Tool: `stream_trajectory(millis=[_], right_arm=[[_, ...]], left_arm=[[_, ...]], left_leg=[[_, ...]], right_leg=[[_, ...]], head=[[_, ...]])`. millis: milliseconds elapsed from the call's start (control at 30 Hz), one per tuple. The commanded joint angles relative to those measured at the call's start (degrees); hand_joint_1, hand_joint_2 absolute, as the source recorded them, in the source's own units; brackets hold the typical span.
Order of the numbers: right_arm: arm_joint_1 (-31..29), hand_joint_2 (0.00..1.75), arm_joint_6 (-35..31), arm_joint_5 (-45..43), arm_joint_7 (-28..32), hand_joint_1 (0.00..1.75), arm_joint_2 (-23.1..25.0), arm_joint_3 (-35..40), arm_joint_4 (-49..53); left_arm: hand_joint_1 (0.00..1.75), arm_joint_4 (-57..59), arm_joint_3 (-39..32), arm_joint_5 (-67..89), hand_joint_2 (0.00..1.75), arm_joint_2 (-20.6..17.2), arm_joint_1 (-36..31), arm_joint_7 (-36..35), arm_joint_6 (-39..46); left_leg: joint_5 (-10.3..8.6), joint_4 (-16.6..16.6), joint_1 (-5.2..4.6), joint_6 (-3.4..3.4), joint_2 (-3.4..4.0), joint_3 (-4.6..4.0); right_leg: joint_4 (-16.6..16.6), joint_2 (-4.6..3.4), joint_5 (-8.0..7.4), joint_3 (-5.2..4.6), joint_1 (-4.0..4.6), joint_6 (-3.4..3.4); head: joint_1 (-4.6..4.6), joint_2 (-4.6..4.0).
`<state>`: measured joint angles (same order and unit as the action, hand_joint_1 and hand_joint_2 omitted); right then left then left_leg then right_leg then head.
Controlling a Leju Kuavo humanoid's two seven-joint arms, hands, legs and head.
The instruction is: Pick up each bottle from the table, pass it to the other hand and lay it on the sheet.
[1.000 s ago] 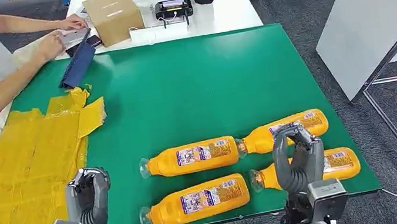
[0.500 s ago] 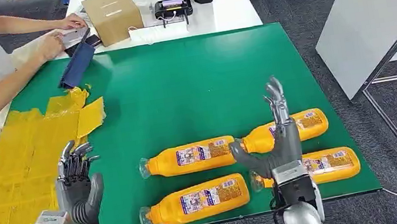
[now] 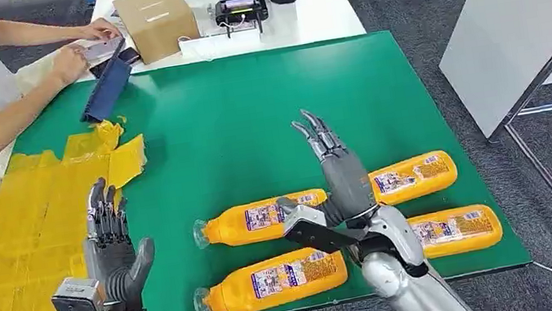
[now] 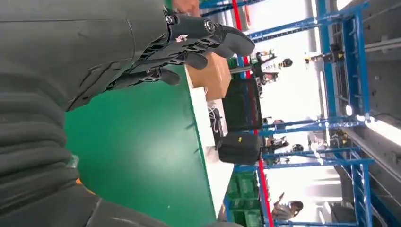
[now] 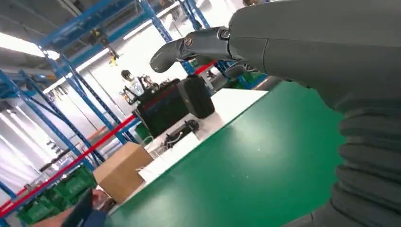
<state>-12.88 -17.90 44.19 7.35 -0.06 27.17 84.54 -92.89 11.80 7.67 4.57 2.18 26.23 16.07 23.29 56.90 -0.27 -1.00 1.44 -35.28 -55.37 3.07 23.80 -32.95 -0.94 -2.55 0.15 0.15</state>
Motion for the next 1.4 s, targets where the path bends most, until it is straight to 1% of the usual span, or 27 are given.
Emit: stream_trajectory(millis=[33,67,100,133,167,200,267,300,333,367,433,467,500,533,567,600,633,733,800,833,967,1000,1033,1133,1167,1300,1400], right_arm=[[-10.7,1.75,5.0,11.9,-3.2,0.0,-1.0,10.1,-15.1],[-11.5,1.75,5.5,12.3,-3.0,0.0,-0.7,10.9,-16.4],[-12.8,1.75,6.3,12.7,-2.8,0.0,0.1,12.2,-19.0],[-13.9,1.75,6.5,12.6,-2.6,0.0,1.1,13.0,-21.4],[-14.8,1.75,6.5,12.7,-2.6,0.0,1.7,13.6,-23.3],[-16.0,1.75,6.6,12.8,-3.1,0.0,2.7,14.0,-26.1],[-16.8,1.75,6.1,12.9,-3.3,0.0,3.5,14.2,-28.2],[-17.7,1.75,6.9,12.3,-3.2,0.0,4.2,14.4,-30.2],[-17.9,1.75,7.1,12.1,-3.1,0.0,4.4,14.5,-30.9],[-18.8,1.75,7.7,11.8,-3.2,0.0,5.0,14.9,-33.1],[-19.9,1.75,7.7,10.9,-3.5,0.0,5.9,14.7,-36.6],[-20.5,1.75,7.7,10.8,-3.3,0.0,6.3,15.0,-38.5],[-21.6,1.75,7.4,10.3,-3.6,0.0,7.0,15.0,-41.9],[-22.0,1.75,7.0,10.5,-3.8,0.0,7.2,15.1,-43.2],[-22.3,1.75,6.7,10.8,-4.2,0.0,7.4,15.1,-44.4],[-23.4,1.75,6.6,11.5,-5.5,0.0,7.9,15.5,-47.7],[-23.7,1.75,6.7,11.6,-5.9,0.0,8.2,15.4,-48.9],[-25.6,1.75,6.6,11.7,-7.9,0.0,9.4,14.5,-55.8],[-26.3,1.75,6.1,11.7,-7.7,0.0,9.6,14.1,-58.5],[-26.3,1.75,6.1,11.7,-7.7,0.0,9.6,14.1,-58.5],[-26.6,1.75,6.2,11.6,-7.7,0.0,9.6,13.8,-59.4],[-26.6,1.75,6.2,11.6,-7.7,0.0,9.6,13.8,-59.4],[-26.8,1.75,7.6,11.0,-8.2,0.0,9.6,13.1,-60.7],[-26.7,1.75,8.2,10.7,-8.6,0.0,9.3,12.5,-62.5],[-26.7,1.75,8.8,10.5,-8.9,0.0,9.2,12.2,-63.3],[-26.7,1.75,12.7,10.1,-10.1,0.0,9.1,11.5,-65.9],[-26.6,1.75,14.2,9.9,-11.5,0.0,9.0,10.9,-66.7]], left_arm=[[0.0,5.6,0.2,0.4,1.75,1.2,-4.3,-1.3,-2.5],[0.0,5.9,0.5,0.4,1.75,1.3,-4.7,-1.4,-2.7],[0.0,6.7,1.0,0.3,1.75,1.4,-5.4,-1.6,-3.1],[0.0,7.5,1.4,0.0,1.75,1.5,-6.1,-1.8,-3.5],[0.0,8.3,1.7,-0.1,1.75,1.6,-6.7,-1.9,-3.7],[0.0,9.3,2.2,-0.3,1.75,1.8,-7.5,-2.0,-4.0],[0.0,10.0,2.5,-0.3,1.75,1.9,-8.0,-1.9,-4.0],[0.0,10.3,2.8,-0.7,1.75,1.9,-8.4,-1.9,-4.3],[0.0,10.5,2.9,-0.7,1.75,1.9,-8.5,-2.0,-4.3],[0.0,10.7,3.1,-0.9,1.75,1.8,-8.9,-1.8,-4.4],[0.0,10.9,3.4,-1.1,1.75,1.7,-9.5,-1.8,-4.4],[0.0,11.1,3.6,-1.2,1.75,1.7,-9.9,-1.8,-4.4],[0.0,11.5,3.9,-1.5,1.75,1.7,-10.3,-1.7,-4.4],[0.0,11.7,4.0,-1.6,1.75,1.7,-10.5,-1.7,-4.4],[0.0,11.9,4.1,-1.6,1.75,1.7,-10.6,-1.7,-4.4],[0.0,12.4,4.4,-1.8,1.75,1.7,-11.0,-1.7,-4.5],[0.0,12.7,4.5,-1.9,1.75,1.8,-11.2,-1.8,-4.5],[0.0,14.1,5.0,-2.5,1.75,1.9,-12.1,-1.7,-4.5],[0.0,14.2,5.1,-3.9,1.75,2.3,-12.3,-0.6,-4.7],[0.0,14.2,5.1,-3.9,1.75,2.3,-12.3,-0.6,-4.7],[0.0,13.7,5.2,-4.7,1.75,2.3,-12.3,-0.1,-5.0],[0.0,13.7,5.2,-4.7,1.75,2.3,-12.3,-0.1,-5.0],[0.0,13.6,5.4,-5.3,1.75,2.5,-12.6,0.6,-5.1],[0.0,13.8,6.1,-5.6,1.75,2.5,-13.1,0.9,-5.3],[0.0,13.8,6.3,-5.6,1.75,2.5,-13.3,0.9,-5.3],[0.0,15.5,6.5,-6.5,1.75,2.8,-14.2,1.0,-4.9],[0.0,16.3,7.0,-6.8,1.75,2.9,-14.6,1.0,-5.0]], left_leg=[[0.08,0.0,0.08,0.08,0.11,0.26],[0.04,0.0,0.05,0.06,0.11,0.14],[0.06,0.0,0.08,0.08,0.11,0.22],[0.01,0.0,0.03,0.06,0.04,0.13],[0.04,0.0,0.09,0.09,0.02,0.22],[0.0,-0.1,0.06,0.07,0.02,0.19],[-0.01,0.0,0.06,0.06,-0.01,0.2],[0.0,-0.1,0.09,0.08,0.01,0.27],[-0.03,-0.1,0.05,0.07,0.01,0.2],[-0.05,0.0,0.04,0.05,-0.01,0.14],[0.03,0.0,0.1,0.1,-0.05,0.29],[0.01,0.0,0.07,0.08,-0.01,0.24],[0.05,0.0,0.11,0.11,-0.06,0.29],[-0.03,0.0,0.06,0.07,-0.07,0.21],[-0.01,0.0,0.08,0.09,-0.1,0.25],[-0.05,0.0,0.04,0.06,-0.05,0.13],[-0.02,0.0,0.06,0.08,-0.06,0.23],[-0.07,0.0,0.02,0.06,-0.08,0.15],[-0.08,0.0,0.03,0.05,-0.09,0.09],[-0.03,0.0,0.06,0.09,-0.17,0.21],[-0.01,0.0,0.08,0.08,-0.16,0.19],[-0.06,0.0,0.03,0.06,-0.16,0.1],[-0.01,0.0,0.08,0.09,-0.23,0.17],[-0.06,0.0,0.03,0.04,-0.13,0.06],[-0.02,0.0,0.07,0.08,-0.25,0.17],[-0.08,0.0,0.01,0.04,-0.2,0.07],[-0.04,0.0,0.08,0.08,-0.27,0.22]], right_leg=[[0.1,-0.44,0.0,0.21,0.04,0.11],[0.0,-0.35,-0.03,0.1,0.02,0.07],[0.1,-0.44,-0.02,0.18,0.04,0.11],[0.0,-0.29,-0.03,0.08,0.01,0.08],[0.1,-0.37,-0.01,0.19,0.06,0.12],[0.1,-0.28,-0.02,0.15,0.03,0.09],[0.1,-0.27,0.0,0.17,0.02,0.09],[0.1,-0.39,0.01,0.25,0.05,0.13],[0.0,-0.29,0.0,0.17,0.01,0.08],[0.0,-0.2,-0.01,0.13,0.01,0.06],[0.0,-0.36,0.05,0.3,0.05,0.12],[0.0,-0.3,0.03,0.22,0.03,0.09],[0.0,-0.35,0.07,0.31,0.05,0.12],[0.0,-0.21,0.02,0.22,0.02,0.07],[0.0,-0.25,0.04,0.26,0.03,0.1],[0.0,-0.17,-0.01,0.12,0.01,0.05],[0.0,-0.23,0.02,0.22,0.02,0.08],[0.0,-0.16,-0.01,0.13,-0.01,0.05],[0.0,-0.1,-0.01,0.09,0.0,0.04],[0.0,-0.18,0.04,0.22,0.02,0.09],[0.0,-0.18,0.05,0.22,0.04,0.09],[0.0,-0.07,0.01,0.12,0.0,0.04],[0.0,-0.12,0.07,0.22,0.03,0.08],[0.0,-0.07,0.0,0.07,0.0,0.02],[0.0,-0.09,0.06,0.22,0.03,0.07],[0.0,-0.01,0.01,0.09,-0.02,0.02],[0.0,-0.08,0.04,0.27,0.03,0.08]], head=[[-0.02,0.0],[0.0,0.0],[-0.02,0.0],[-0.02,0.0],[0.0,0.0],[0.0,0.0],[0.0,0.0],[-0.02,0.0],[-0.02,0.0],[0.0,0.0],[-0.02,0.0],[-0.02,0.0],[0.0,0.0],[-0.02,0.0],[0.0,0.0],[0.0,0.0],[-0.02,0.0],[-0.02,0.0],[0.0,0.0],[-0.02,0.0],[0.0,0.0],[-0.02,0.0],[0.0,0.0],[-0.02,0.0],[0.0,0.0],[0.0,0.0],[0.0,0.0]])
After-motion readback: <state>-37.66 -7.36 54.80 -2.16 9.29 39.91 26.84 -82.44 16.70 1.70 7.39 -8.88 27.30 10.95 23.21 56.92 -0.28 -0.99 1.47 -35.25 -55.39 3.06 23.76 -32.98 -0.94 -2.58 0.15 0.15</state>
